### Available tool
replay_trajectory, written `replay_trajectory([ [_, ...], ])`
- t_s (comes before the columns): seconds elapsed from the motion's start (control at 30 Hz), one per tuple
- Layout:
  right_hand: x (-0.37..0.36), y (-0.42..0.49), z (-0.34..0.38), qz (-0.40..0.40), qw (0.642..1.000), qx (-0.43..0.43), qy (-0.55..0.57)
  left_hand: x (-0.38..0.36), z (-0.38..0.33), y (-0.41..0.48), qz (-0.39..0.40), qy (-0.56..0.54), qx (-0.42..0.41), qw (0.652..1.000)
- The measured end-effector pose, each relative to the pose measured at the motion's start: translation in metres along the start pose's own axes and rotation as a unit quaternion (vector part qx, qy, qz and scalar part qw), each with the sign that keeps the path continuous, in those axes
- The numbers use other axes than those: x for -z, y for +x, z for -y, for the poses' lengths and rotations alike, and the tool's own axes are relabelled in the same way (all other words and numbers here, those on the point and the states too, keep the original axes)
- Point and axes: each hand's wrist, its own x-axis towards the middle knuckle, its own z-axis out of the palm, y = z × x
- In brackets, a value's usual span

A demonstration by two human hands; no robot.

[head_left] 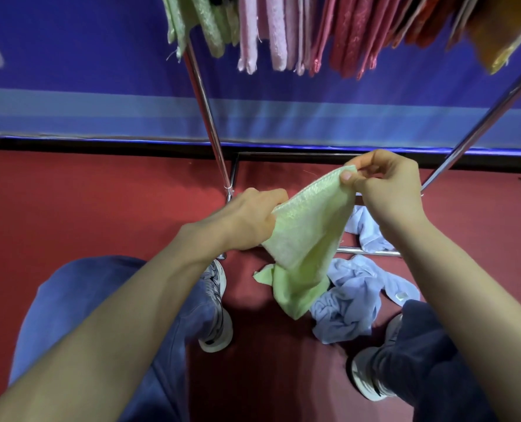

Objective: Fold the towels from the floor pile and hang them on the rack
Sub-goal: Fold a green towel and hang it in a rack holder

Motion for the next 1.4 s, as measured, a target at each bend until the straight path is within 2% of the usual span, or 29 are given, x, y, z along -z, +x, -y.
replay_trajectory([
  [0.13,-0.001,-0.002,0.004,0.021,1.000,0.002,0.018,-0.001,0.000,-0.003,0.028,-0.020,-0.011,0.999],
  [0.23,-0.002,-0.006,0.012,0.067,0.997,0.010,0.042,-0.002,-0.001,-0.003,0.031,-0.034,-0.005,0.999],
  [0.5,-0.007,-0.018,0.022,0.172,0.983,0.060,0.035,-0.007,-0.002,0.000,0.029,0.034,0.015,0.999],
  [0.63,-0.007,-0.020,0.024,0.217,0.973,0.061,0.046,-0.006,-0.001,0.003,0.013,0.014,0.016,1.000],
  [0.87,-0.004,-0.015,-0.002,0.164,0.985,0.046,-0.013,-0.010,0.001,0.003,-0.031,-0.030,0.014,0.999],
  [1.03,0.002,-0.039,-0.018,0.133,0.989,0.015,-0.065,-0.003,-0.007,-0.011,0.017,0.005,-0.010,1.000],
  [1.13,0.017,-0.052,0.005,0.091,0.991,0.036,-0.088,0.023,-0.029,-0.025,0.021,0.023,-0.027,0.999],
  [1.27,0.040,-0.065,0.060,0.068,0.990,0.089,-0.085,0.073,-0.066,-0.044,-0.019,0.026,-0.041,0.999],
  [1.33,0.053,-0.071,0.093,0.050,0.987,0.129,-0.087,0.099,-0.088,-0.056,-0.041,-0.002,-0.043,0.998],
  [1.4,0.065,-0.080,0.124,0.008,0.979,0.186,-0.078,0.124,-0.115,-0.070,-0.063,-0.074,-0.053,0.994],
])
